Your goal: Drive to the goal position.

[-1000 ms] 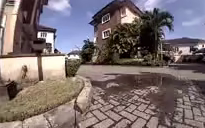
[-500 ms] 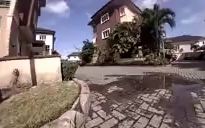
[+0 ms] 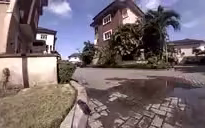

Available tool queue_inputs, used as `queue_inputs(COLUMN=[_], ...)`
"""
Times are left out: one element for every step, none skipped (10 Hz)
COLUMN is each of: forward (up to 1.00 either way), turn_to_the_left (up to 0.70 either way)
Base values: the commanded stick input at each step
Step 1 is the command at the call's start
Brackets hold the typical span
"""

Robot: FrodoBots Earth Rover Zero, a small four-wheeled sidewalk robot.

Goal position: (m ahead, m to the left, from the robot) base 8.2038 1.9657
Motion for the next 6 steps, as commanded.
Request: queue_inputs(forward=[0.69,0.69,0.69,0.69,0.69,0.69], turn_to_the_left=[0.03,0.03,0.03,0.03,0.03,0.03])
